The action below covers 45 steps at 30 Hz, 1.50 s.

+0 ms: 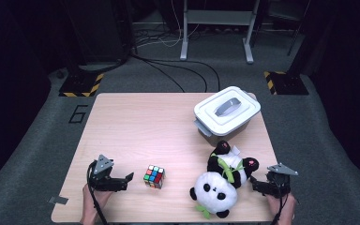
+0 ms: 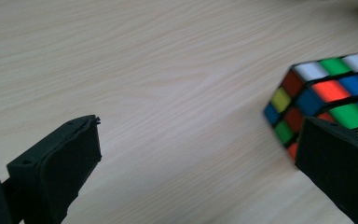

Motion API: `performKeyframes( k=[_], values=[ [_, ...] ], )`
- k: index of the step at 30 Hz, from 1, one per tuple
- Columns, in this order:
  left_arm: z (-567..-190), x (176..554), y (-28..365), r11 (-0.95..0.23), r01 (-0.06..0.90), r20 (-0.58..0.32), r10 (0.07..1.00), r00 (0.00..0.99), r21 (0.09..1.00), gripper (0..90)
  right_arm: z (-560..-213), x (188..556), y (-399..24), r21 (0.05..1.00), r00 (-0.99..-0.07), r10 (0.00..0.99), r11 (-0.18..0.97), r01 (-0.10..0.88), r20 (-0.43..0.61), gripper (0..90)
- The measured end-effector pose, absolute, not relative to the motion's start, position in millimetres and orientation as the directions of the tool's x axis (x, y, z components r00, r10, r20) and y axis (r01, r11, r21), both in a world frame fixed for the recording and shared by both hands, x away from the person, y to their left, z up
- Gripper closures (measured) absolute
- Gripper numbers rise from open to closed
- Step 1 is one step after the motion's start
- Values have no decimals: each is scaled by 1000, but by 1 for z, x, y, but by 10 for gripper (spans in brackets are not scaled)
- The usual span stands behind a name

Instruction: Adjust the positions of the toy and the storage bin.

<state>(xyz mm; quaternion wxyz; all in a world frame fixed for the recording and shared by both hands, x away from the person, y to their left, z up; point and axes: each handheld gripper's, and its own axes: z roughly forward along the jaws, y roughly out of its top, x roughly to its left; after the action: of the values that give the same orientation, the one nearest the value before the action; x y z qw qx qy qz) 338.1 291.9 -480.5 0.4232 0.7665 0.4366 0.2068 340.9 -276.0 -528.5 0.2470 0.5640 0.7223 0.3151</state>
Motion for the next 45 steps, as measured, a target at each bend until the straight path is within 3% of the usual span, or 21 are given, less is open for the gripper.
performKeyframes(
  k=[15,26,29,35,37,45],
  values=[
    [-476,340,222,-356,452,-31,758,652,818,0,-528,341,-276,734,-241,970,165,659,-1,87],
    [-496,344,193,-378,478,-9,777,629,793,7,-528,341,-276,734,-241,970,165,659,-2,88],
    [-505,344,193,-363,480,-11,788,615,798,134,-528,341,-276,735,-236,972,160,659,0,91],
    [-515,344,191,-341,502,-29,805,593,795,217,-528,341,-276,735,-232,973,158,659,0,92],
    [-515,344,191,-331,510,-37,811,584,794,325,-528,341,-276,735,-232,973,158,659,0,92],
    [-516,343,194,-348,492,-14,806,592,798,339,-528,341,-276,736,-232,973,158,659,-1,93]
  ],
)
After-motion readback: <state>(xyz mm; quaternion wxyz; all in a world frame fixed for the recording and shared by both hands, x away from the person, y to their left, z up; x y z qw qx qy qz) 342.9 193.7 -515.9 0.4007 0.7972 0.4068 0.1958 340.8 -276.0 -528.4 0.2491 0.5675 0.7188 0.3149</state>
